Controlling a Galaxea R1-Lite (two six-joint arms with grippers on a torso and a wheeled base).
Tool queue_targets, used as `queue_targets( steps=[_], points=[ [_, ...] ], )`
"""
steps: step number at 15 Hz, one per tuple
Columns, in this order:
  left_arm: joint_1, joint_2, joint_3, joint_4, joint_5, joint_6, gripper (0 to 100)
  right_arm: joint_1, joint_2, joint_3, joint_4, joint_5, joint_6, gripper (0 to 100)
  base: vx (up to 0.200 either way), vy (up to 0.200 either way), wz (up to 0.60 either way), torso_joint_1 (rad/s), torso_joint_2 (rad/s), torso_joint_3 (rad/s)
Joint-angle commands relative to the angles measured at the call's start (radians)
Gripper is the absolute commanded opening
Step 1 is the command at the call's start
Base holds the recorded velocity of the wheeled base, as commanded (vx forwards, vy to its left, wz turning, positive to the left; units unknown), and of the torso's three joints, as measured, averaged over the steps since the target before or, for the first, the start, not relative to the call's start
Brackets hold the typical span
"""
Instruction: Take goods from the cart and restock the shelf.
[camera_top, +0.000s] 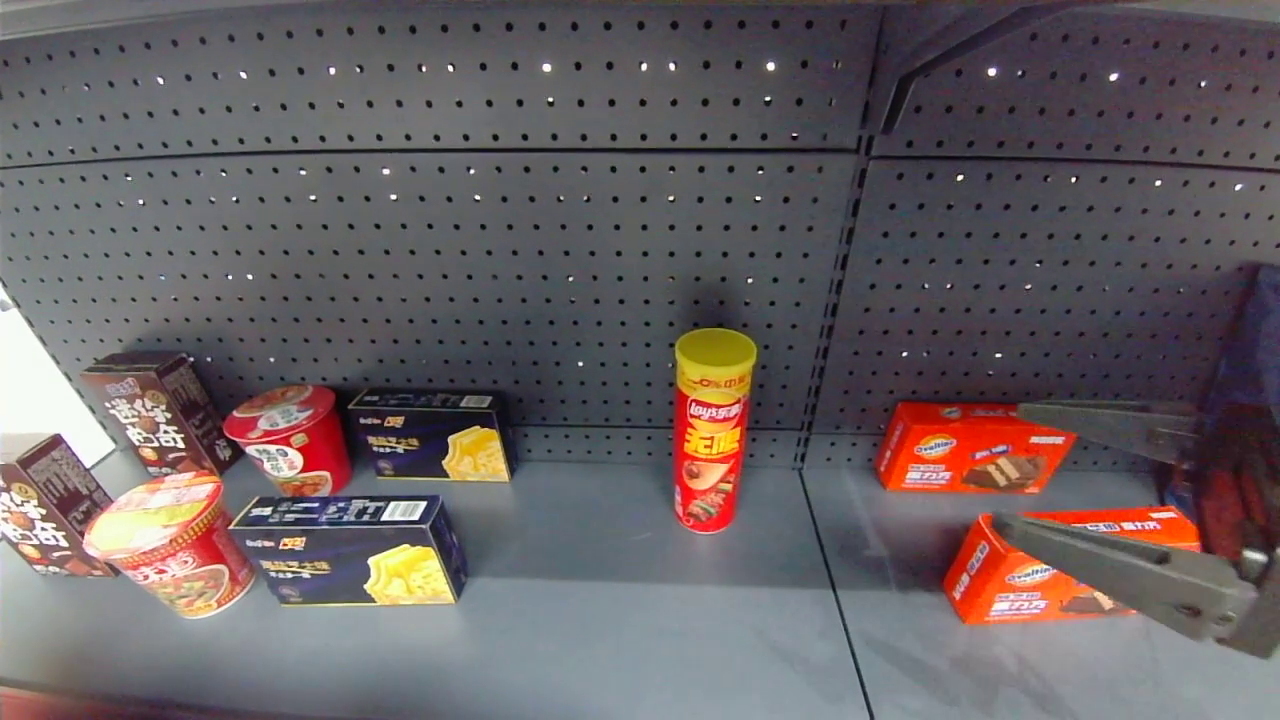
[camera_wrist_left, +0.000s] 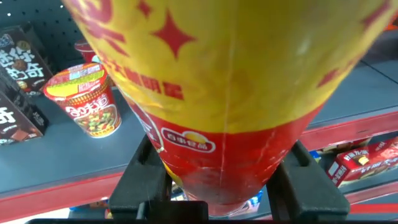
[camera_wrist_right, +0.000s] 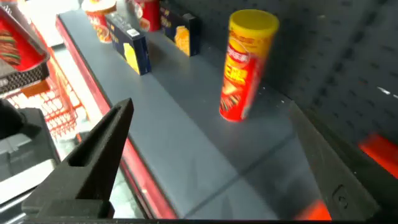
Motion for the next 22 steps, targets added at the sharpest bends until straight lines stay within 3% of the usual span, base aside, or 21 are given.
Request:
queue_targets(
  steps=[1,6,8,15,22],
  points=[
    [-0.009,0.015,-0.002,-0.001,0.0,0.0,0,-0.014,0.226,-0.093,-0.041,0.042,-0.029,100,0.0,0.0,0.0,0.0,0.0,0.0],
    [-0.024,0.023,0.01,0.001,0.0,-0.002,0,-0.009,0.436,-0.194,-0.047,0.064,-0.131,100,0.0,0.0,0.0,0.0,0.0,0.0],
    [-0.031,0.023,0.008,0.001,0.0,-0.028,0,-0.008,0.525,-0.226,-0.05,0.103,-0.177,100,0.0,0.0,0.0,0.0,0.0,0.0],
    [-0.057,0.029,0.005,0.001,0.001,-0.032,0,0.001,0.74,-0.369,-0.116,0.188,-0.18,100,0.0,0.0,0.0,0.0,0.0,0.0],
    [-0.058,0.029,-0.004,0.001,0.0,-0.034,0,0.047,0.902,-0.499,-0.144,0.188,-0.177,100,0.0,0.0,0.0,0.0,0.0,0.0]
  ],
)
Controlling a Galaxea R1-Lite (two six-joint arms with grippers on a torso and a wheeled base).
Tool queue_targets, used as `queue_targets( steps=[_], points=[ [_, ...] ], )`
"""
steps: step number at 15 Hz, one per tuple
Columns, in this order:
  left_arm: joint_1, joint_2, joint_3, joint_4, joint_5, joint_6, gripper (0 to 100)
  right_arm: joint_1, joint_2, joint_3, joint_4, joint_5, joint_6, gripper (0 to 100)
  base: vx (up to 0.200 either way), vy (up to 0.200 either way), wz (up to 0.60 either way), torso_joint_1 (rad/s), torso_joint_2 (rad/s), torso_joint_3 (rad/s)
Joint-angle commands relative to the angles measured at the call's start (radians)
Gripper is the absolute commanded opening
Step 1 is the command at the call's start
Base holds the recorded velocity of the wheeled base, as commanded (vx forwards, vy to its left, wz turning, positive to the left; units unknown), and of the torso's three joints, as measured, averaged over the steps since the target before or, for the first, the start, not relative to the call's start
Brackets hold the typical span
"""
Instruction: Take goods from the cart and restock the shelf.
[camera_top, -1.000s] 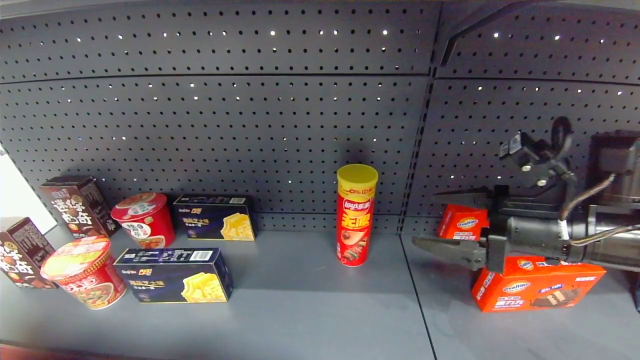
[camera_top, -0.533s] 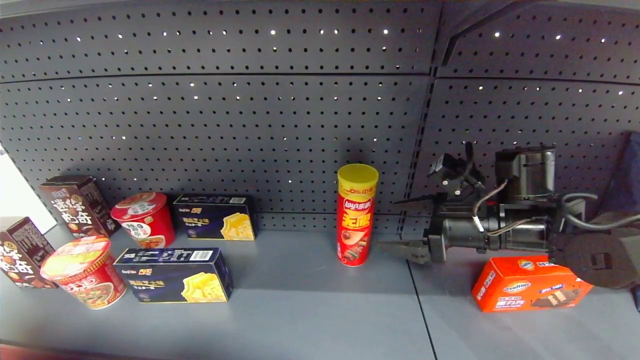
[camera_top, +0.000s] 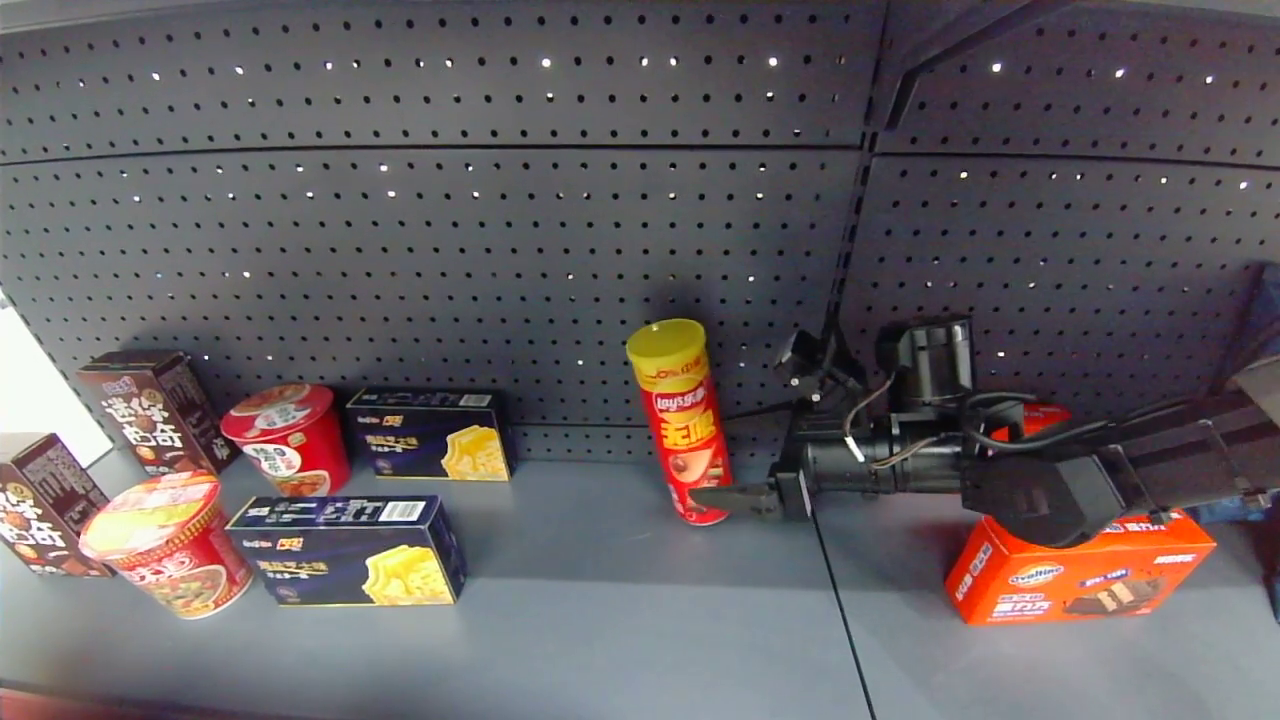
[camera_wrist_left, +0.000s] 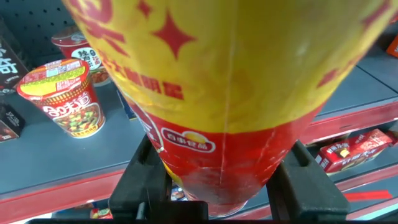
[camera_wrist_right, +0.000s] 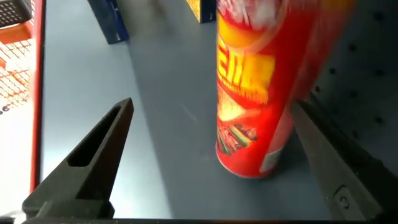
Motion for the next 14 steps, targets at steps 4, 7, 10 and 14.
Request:
queue_targets(
  steps=[4,7,10,14],
  points=[
    [0.0,0.002,0.0,0.0,0.001,-0.005,0,0.005,0.064,-0.019,-0.02,-0.003,0.002,100,0.0,0.0,0.0,0.0,0.0,0.0],
    [0.001,0.002,0.003,0.0,0.001,-0.005,0,-0.01,0.055,-0.013,-0.02,-0.001,0.001,100,0.0,0.0,0.0,0.0,0.0,0.0],
    [0.0,0.002,0.003,0.0,0.001,-0.005,0,-0.019,0.046,-0.01,-0.02,-0.001,-0.001,100,0.0,0.0,0.0,0.0,0.0,0.0],
    [0.0,0.0,0.005,0.001,0.0,-0.005,0,-0.058,0.043,-0.007,-0.02,0.002,-0.002,100,0.0,0.0,0.0,0.0,0.0,0.0]
  ],
)
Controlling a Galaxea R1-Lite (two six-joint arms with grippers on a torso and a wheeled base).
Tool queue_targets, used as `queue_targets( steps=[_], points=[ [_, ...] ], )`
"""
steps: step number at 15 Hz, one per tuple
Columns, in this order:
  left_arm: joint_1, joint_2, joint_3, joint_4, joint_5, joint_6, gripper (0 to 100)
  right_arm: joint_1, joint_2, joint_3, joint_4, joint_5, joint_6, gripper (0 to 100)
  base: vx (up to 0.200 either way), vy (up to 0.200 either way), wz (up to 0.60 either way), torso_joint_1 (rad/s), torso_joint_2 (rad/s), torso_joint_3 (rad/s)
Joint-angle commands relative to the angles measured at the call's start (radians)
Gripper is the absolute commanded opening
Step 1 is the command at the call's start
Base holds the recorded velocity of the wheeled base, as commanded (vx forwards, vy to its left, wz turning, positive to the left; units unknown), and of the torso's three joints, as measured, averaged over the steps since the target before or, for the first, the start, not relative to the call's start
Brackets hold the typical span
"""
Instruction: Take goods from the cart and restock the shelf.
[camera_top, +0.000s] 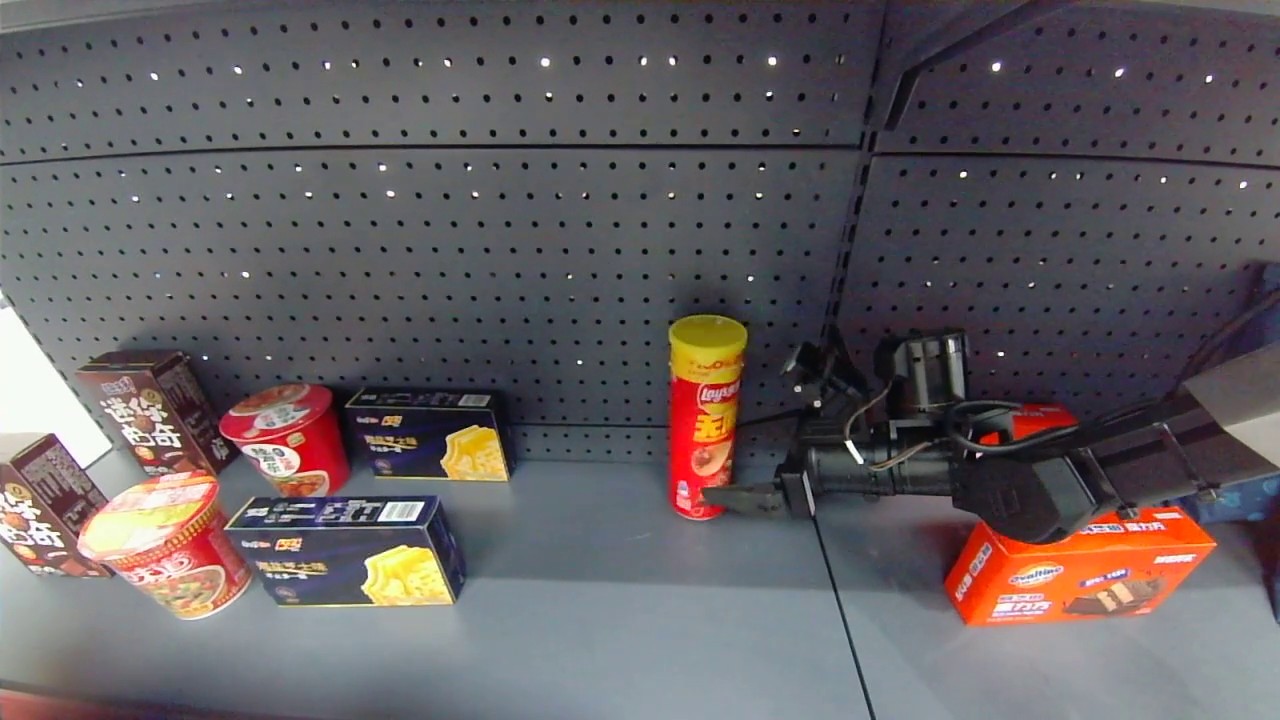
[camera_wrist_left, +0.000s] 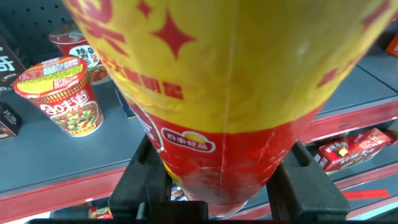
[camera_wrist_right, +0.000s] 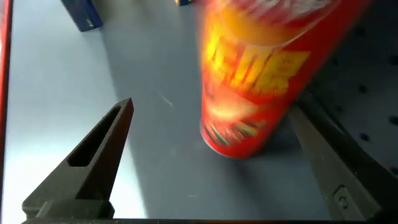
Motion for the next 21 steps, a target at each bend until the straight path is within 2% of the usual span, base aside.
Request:
queue_targets(
  steps=[1,6,11,16,21],
  points=[
    [0.0,0.0,0.002,-0.001,-0.001,0.0,0,-0.01,-0.003,-0.004,0.0,0.0,-0.001,100,0.0,0.0,0.0,0.0,0.0,0.0],
    [0.0,0.002,-0.004,0.001,-0.001,0.0,0,-0.005,0.066,-0.044,-0.022,-0.001,0.003,100,0.0,0.0,0.0,0.0,0.0,0.0],
    [0.0,0.002,-0.007,0.002,-0.001,0.0,0,-0.002,0.167,-0.153,-0.022,-0.001,0.007,100,0.0,0.0,0.0,0.0,0.0,0.0],
    [0.001,0.002,0.007,0.004,0.001,0.0,0,-0.007,0.192,-0.167,-0.031,-0.004,0.007,100,0.0,0.0,0.0,0.0,0.0,0.0],
    [0.001,-0.001,0.01,0.004,0.001,0.0,0,0.008,0.238,-0.253,-0.034,-0.003,0.007,100,0.0,0.0,0.0,0.0,0.0,0.0]
  ],
)
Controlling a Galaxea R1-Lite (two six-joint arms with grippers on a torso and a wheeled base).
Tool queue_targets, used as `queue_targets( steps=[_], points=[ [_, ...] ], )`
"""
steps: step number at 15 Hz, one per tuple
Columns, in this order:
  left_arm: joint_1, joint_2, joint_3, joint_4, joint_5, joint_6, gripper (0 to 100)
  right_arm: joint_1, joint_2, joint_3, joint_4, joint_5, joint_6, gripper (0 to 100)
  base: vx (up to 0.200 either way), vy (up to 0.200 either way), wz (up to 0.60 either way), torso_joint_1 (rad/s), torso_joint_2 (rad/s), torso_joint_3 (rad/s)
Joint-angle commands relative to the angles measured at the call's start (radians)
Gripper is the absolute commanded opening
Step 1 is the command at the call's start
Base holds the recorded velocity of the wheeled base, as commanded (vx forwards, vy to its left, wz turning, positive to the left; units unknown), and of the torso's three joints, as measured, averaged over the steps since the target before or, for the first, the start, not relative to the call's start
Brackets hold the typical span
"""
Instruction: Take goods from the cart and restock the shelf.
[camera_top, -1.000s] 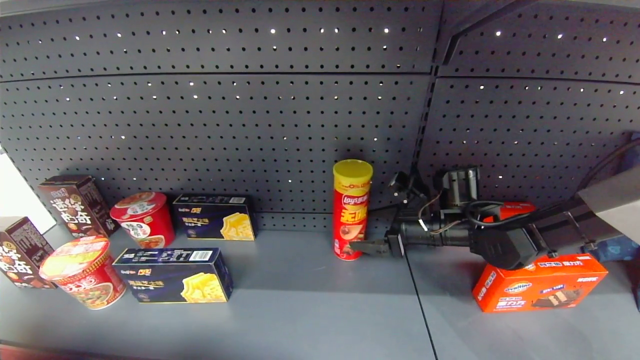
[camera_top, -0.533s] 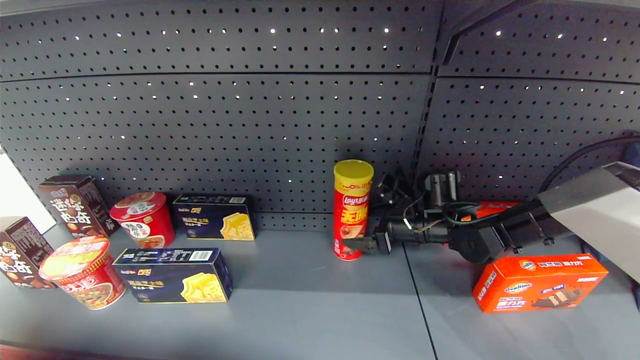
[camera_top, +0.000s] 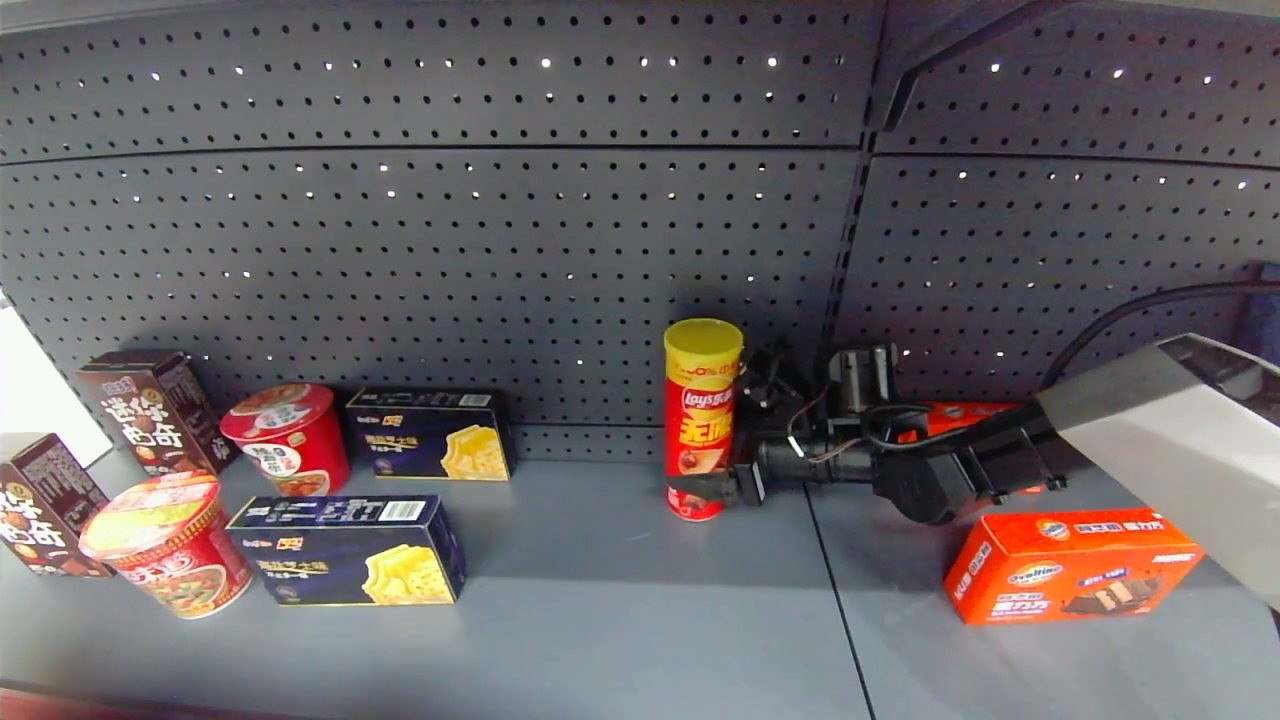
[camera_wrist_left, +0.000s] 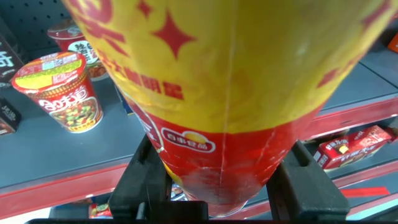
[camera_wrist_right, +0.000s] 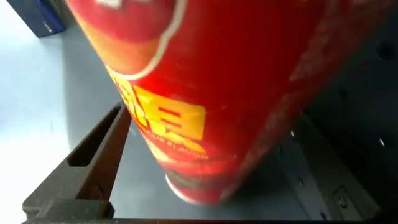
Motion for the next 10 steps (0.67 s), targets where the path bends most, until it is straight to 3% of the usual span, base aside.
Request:
queue_targets(
  steps=[1,7,10],
  points=[
    [0.0,-0.001,-0.001,-0.001,0.001,0.0,0,0.003,0.023,-0.019,-0.007,0.002,-0.001,0,0.0,0.0,0.0,0.0,0.0,0.0],
    [0.001,-0.012,0.032,-0.001,0.0,0.0,0,0.017,-0.119,0.119,-0.007,0.0,0.002,0,0.0,0.0,0.0,0.0,0.0,0.0],
    [0.0,-0.024,0.037,-0.001,0.0,0.0,0,0.058,-0.25,0.229,-0.007,-0.067,0.022,0,0.0,0.0,0.0,0.0,0.0,0.0]
  ],
)
